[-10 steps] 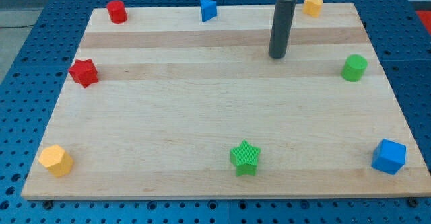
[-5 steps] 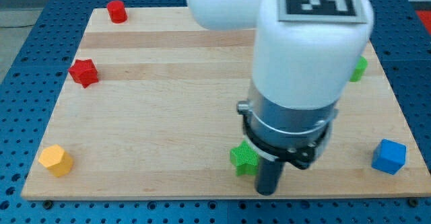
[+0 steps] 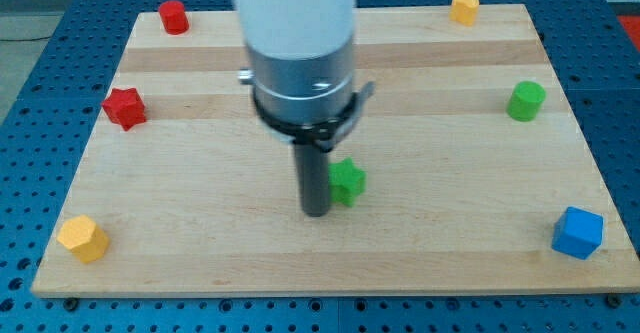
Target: Push the green star to the center of the board
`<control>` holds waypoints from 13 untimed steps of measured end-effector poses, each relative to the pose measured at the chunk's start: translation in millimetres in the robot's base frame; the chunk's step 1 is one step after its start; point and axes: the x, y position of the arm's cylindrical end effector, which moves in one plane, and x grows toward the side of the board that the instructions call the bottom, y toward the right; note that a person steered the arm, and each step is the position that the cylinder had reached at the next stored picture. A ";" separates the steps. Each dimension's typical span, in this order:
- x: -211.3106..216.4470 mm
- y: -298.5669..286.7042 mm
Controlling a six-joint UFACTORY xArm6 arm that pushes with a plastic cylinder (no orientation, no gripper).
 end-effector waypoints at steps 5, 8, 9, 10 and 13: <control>-20.5 35.9; -98.1 -1.3; -42.8 -39.1; -77.0 -83.4; -118.9 -1.2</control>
